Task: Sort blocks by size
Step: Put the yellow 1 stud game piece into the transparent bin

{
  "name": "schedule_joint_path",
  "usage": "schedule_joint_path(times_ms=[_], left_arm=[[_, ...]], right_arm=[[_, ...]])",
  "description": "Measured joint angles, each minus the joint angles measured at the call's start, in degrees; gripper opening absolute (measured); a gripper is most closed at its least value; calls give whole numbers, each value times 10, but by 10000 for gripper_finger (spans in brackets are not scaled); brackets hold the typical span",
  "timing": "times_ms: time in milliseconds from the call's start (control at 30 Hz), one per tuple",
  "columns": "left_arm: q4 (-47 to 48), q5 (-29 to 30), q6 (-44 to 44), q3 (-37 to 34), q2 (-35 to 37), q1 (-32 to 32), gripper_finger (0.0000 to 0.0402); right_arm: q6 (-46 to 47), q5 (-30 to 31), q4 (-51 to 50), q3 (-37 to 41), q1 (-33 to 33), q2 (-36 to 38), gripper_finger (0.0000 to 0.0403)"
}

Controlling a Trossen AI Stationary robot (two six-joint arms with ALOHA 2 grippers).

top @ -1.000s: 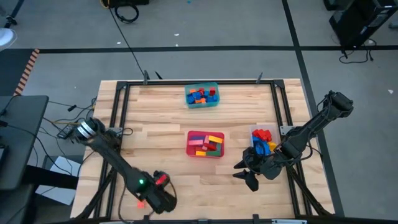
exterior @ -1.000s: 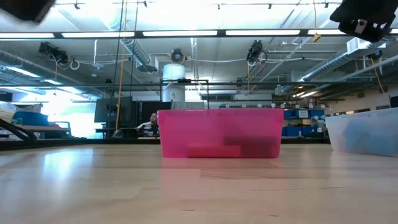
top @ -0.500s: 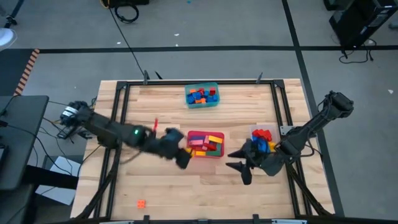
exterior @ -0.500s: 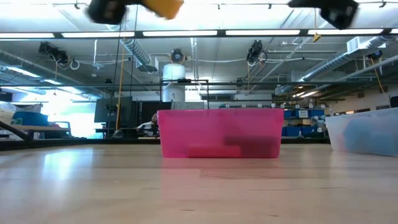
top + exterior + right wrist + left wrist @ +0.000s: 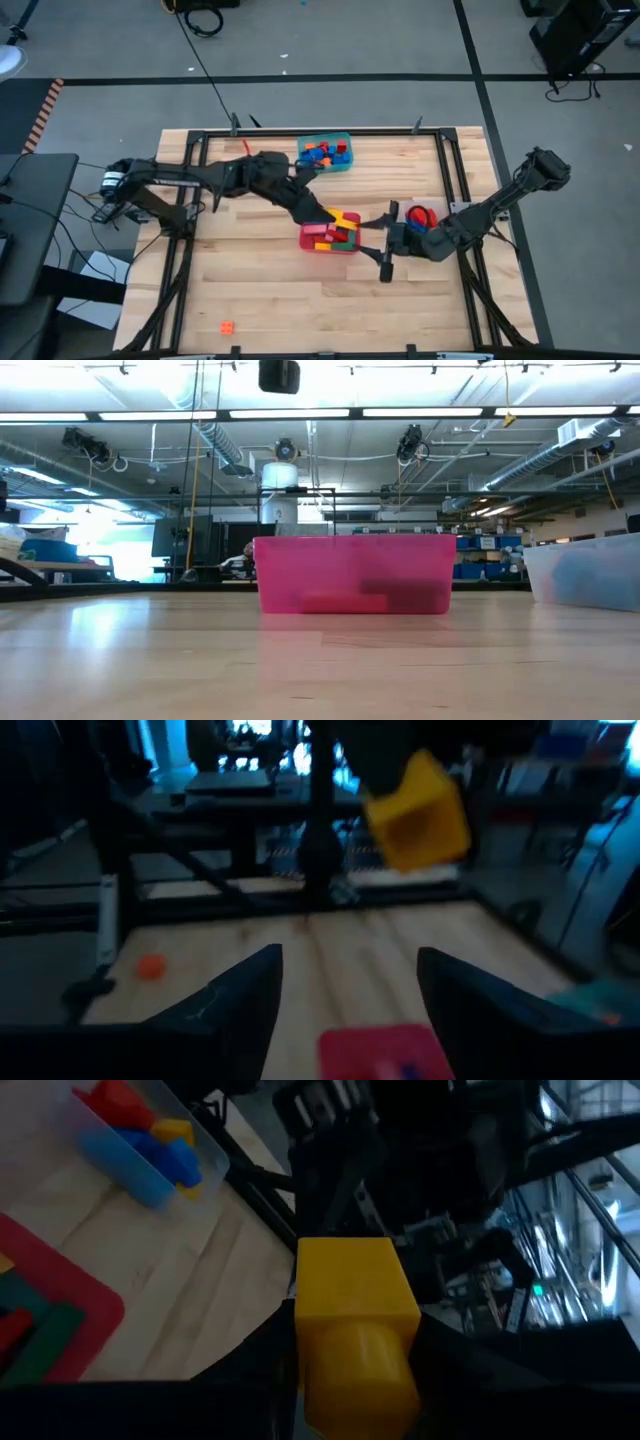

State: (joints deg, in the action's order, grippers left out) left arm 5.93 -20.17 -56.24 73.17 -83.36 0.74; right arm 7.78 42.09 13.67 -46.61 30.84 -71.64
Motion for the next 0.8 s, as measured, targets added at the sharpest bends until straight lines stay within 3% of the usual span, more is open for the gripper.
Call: schedule_joint_path(times_ms=[400, 567, 800], left_arm=[[-7, -148, 24, 0, -20, 64, 143], [-26, -192, 25, 0, -35, 95, 143], [-50, -256, 32, 0, -42, 120, 143]], right_arm=[[-140, -1, 59, -44, -84, -16, 349], [-159, -53, 26, -97, -115, -70, 350], [-161, -30, -9, -161, -136, -131, 339]])
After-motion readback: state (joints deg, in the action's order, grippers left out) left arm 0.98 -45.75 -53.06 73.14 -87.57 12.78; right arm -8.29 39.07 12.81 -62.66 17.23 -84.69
